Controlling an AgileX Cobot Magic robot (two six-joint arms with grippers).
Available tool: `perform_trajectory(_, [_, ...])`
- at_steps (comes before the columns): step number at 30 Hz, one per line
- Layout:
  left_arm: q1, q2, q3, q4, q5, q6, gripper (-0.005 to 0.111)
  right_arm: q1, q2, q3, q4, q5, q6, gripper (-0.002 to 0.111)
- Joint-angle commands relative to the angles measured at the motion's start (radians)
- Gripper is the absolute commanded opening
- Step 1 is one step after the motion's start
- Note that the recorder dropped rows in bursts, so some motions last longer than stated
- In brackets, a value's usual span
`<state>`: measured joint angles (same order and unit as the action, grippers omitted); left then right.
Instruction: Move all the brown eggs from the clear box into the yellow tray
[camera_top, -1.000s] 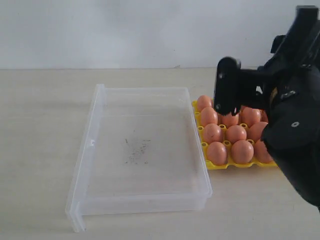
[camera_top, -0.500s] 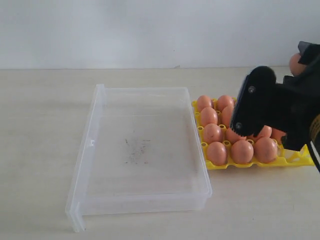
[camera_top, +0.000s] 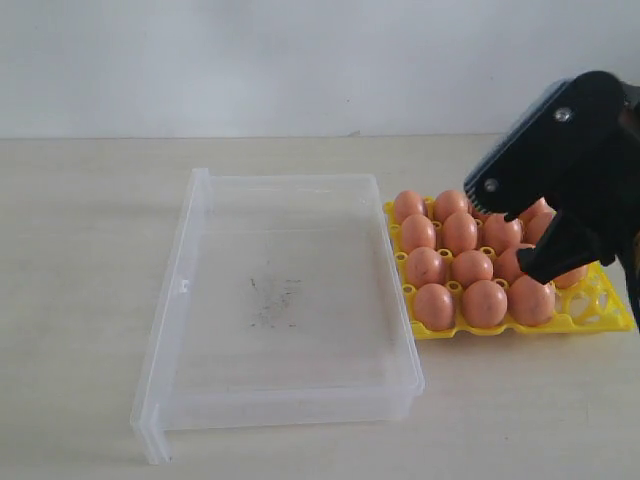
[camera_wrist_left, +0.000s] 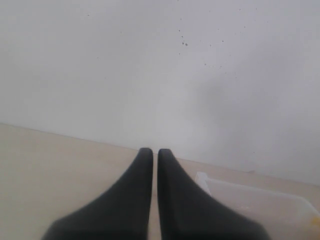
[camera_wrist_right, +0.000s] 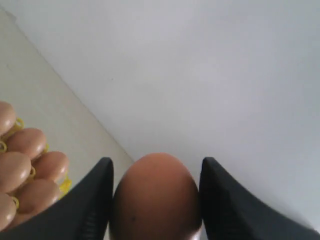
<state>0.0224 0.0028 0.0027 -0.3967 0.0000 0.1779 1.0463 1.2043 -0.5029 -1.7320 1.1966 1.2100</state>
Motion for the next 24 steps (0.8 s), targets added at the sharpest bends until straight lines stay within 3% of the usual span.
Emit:
perform_trajectory(1, [-0.008,-0.003,-0.003,-0.003,0.0,0.007,0.004,-0.002,-0.062,-0.017,-0.012,-0.057,0.016,0.0])
perform_trajectory(6, [-0.008,-0.003,-0.003,-0.003,0.0,0.007,0.004,-0.002,-0.131,-0.098,0.097,-0.137,-0.252,0.0])
perform_trajectory(13, [-0.008,-0.003,-0.003,-0.003,0.0,0.007,0.004,-0.002,-0.218,-0.122,0.363,-0.081,-0.979,0.0])
perform_trajectory(17, [-0.008,-0.003,-0.003,-0.003,0.0,0.007,0.004,-0.002,-0.334,-0.122,0.386,-0.025,-1.234,0.0])
perform_trajectory(21, [-0.008,-0.003,-0.003,-0.003,0.0,0.007,0.004,-0.002,-0.45,-0.122,0.366,-0.002,-1.281,0.0])
perform_trajectory(24, [-0.008,-0.003,-0.003,-0.003,0.0,0.007,0.004,-0.002,-0.561,-0.118,0.308,-0.008,-1.046,0.0])
